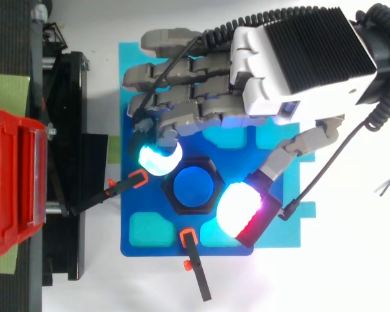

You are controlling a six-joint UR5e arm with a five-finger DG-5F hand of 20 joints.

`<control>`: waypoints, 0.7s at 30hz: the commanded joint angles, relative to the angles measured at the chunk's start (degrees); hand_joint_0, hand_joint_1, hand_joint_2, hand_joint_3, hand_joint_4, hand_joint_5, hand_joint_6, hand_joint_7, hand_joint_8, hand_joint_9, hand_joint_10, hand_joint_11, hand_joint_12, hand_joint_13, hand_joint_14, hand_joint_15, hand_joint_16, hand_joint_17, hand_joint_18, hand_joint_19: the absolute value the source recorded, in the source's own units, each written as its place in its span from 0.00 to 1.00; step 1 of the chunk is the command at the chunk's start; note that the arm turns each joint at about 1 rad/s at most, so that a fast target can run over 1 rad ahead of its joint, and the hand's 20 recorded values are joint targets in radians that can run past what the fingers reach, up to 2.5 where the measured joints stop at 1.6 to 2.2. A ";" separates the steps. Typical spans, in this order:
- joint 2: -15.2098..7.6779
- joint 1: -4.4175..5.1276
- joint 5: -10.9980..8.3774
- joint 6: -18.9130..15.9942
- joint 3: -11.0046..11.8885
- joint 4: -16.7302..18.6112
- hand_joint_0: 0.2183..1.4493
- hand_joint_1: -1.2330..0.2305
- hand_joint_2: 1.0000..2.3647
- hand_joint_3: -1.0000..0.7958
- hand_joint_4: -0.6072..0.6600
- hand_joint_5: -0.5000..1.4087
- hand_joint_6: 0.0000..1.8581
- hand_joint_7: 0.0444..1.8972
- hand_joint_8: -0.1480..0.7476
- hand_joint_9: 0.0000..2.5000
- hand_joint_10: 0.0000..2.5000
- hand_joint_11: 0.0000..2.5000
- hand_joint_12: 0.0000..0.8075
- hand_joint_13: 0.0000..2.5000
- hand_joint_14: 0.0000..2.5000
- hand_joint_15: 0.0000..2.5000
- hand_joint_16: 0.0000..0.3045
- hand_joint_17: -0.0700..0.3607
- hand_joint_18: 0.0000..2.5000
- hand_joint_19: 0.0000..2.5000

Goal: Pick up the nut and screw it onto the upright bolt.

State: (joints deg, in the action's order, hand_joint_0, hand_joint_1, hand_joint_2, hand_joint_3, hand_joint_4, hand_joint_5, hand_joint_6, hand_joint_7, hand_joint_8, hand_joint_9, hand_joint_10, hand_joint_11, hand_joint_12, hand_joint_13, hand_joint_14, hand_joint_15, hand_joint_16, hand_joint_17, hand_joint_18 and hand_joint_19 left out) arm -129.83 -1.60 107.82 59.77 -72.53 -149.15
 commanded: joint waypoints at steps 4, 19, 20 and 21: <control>0.02 -0.42 0.38 0.00 0.03 0.08 0.22 0.56 0.00 0.28 0.51 0.30 0.27 0.65 0.39 0.40 0.00 0.00 0.37 0.23 0.00 0.00 0.15 0.40 0.10 0.03; 0.02 -1.82 2.04 0.00 0.03 0.08 0.22 0.54 0.00 0.28 0.51 0.32 0.27 0.70 0.33 0.56 0.00 0.00 0.29 0.35 0.00 0.00 0.10 0.31 0.27 0.09; 0.11 -1.91 2.13 0.00 0.03 0.08 0.22 0.55 0.00 0.28 0.52 0.32 0.27 0.70 0.32 0.58 0.00 0.00 0.27 0.36 0.00 0.00 0.09 0.30 0.29 0.08; 0.11 -2.00 2.22 0.00 0.03 0.08 0.22 0.55 0.00 0.28 0.52 0.32 0.27 0.71 0.32 0.60 0.00 0.00 0.22 0.38 0.00 0.00 0.07 0.27 0.30 0.06</control>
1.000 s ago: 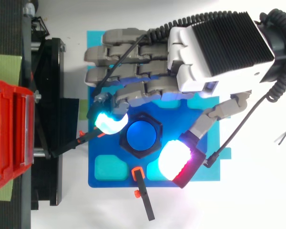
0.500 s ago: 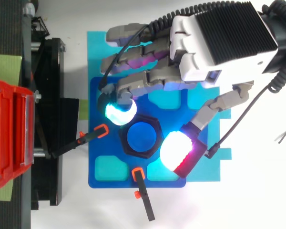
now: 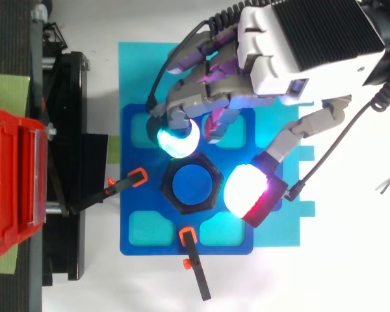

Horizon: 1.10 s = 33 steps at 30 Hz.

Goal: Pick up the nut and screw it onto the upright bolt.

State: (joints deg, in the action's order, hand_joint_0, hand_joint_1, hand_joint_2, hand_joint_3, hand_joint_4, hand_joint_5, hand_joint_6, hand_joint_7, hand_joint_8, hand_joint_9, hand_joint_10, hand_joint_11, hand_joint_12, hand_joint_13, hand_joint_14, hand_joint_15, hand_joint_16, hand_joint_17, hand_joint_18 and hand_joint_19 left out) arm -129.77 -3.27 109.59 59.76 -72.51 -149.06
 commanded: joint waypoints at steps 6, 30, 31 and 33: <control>0.05 -1.21 1.94 0.00 1.75 -0.53 0.19 0.51 0.00 0.28 0.54 0.33 0.27 0.73 0.35 0.66 0.00 0.00 0.10 0.46 0.00 0.00 0.02 0.13 0.32 0.00; -0.04 -0.86 1.85 0.00 9.75 -9.23 0.14 0.57 0.00 0.28 0.55 0.16 0.27 0.27 0.28 0.10 0.00 0.00 0.38 0.00 0.00 0.00 0.14 0.39 0.00 0.00; -0.13 -0.33 1.59 0.00 9.40 -9.05 0.14 0.57 0.00 0.28 0.54 0.15 0.27 0.26 0.28 0.08 0.00 0.00 0.38 0.00 0.00 0.00 0.15 0.39 0.00 0.00; -0.13 0.11 1.15 0.00 8.17 -8.79 0.14 0.58 0.00 0.28 0.53 0.15 0.27 0.26 0.29 0.06 0.00 0.00 0.38 0.00 0.00 0.00 0.15 0.40 0.00 0.00</control>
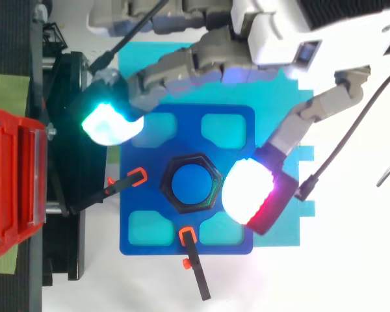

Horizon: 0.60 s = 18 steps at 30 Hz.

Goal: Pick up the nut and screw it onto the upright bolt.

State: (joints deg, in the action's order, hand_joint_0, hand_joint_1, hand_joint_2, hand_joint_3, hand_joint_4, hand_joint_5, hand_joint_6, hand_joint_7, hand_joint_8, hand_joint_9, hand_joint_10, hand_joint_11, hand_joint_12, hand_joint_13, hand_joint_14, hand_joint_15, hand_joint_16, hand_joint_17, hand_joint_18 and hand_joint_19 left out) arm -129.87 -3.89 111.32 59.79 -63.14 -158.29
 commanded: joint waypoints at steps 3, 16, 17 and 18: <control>-0.03 1.34 -1.72 -0.02 -4.10 2.02 0.14 0.58 0.00 0.28 0.53 0.15 0.27 0.26 0.30 0.04 0.00 0.00 0.39 0.00 0.00 0.00 0.15 0.40 0.00 0.00; -0.03 1.96 -3.13 -1.78 -7.00 6.50 0.14 0.60 0.00 0.28 0.57 0.16 0.27 0.29 0.33 0.04 0.00 0.00 0.40 0.00 0.00 0.00 0.16 0.41 0.00 0.00; -0.03 1.87 -3.13 -1.78 -7.00 6.15 0.15 0.64 0.00 0.28 0.57 0.17 0.27 0.31 0.33 0.05 0.00 0.00 0.40 0.00 0.00 0.00 0.16 0.41 0.00 0.00; -0.03 1.87 -3.13 -1.78 -7.00 6.15 0.15 0.67 0.00 0.28 0.58 0.18 0.27 0.32 0.33 0.06 0.00 0.00 0.40 0.00 0.00 0.00 0.16 0.41 0.00 0.00</control>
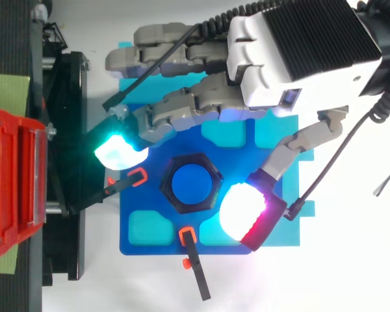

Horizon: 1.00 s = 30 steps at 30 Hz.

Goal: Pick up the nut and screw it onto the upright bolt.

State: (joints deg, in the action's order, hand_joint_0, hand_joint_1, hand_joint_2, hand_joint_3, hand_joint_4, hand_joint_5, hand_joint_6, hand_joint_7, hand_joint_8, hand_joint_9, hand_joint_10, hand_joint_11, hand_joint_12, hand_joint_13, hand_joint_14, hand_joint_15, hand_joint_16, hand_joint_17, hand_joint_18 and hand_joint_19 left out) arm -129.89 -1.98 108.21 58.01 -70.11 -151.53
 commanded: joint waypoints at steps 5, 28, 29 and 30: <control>-0.01 -0.04 -0.10 -0.09 -0.03 -2.98 0.16 0.77 0.00 0.28 0.59 0.21 0.27 0.35 0.34 0.11 0.00 0.00 0.39 0.00 0.00 0.00 0.15 0.40 0.00 0.00; -0.01 -0.40 0.16 -0.18 -0.03 -8.43 0.18 0.75 0.00 0.28 0.64 0.26 0.27 0.56 0.38 0.20 0.00 0.00 0.38 0.01 0.00 0.00 0.13 0.37 0.00 0.00; -0.01 -0.31 0.16 -0.18 -0.03 -8.43 0.18 0.75 0.00 0.28 0.64 0.26 0.27 0.57 0.37 0.21 0.00 0.00 0.37 0.02 0.00 0.00 0.13 0.37 0.00 0.00; 0.08 -0.40 0.16 -0.18 -0.03 -8.43 0.18 0.75 0.00 0.28 0.64 0.27 0.27 0.58 0.37 0.22 0.00 0.00 0.37 0.03 0.00 0.00 0.13 0.37 0.00 0.00</control>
State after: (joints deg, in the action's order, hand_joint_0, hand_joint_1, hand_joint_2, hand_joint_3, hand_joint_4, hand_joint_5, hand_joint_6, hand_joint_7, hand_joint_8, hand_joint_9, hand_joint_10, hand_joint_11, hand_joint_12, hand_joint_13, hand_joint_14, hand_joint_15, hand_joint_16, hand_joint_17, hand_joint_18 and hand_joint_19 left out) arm -129.89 -2.34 108.36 57.83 -70.13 -159.95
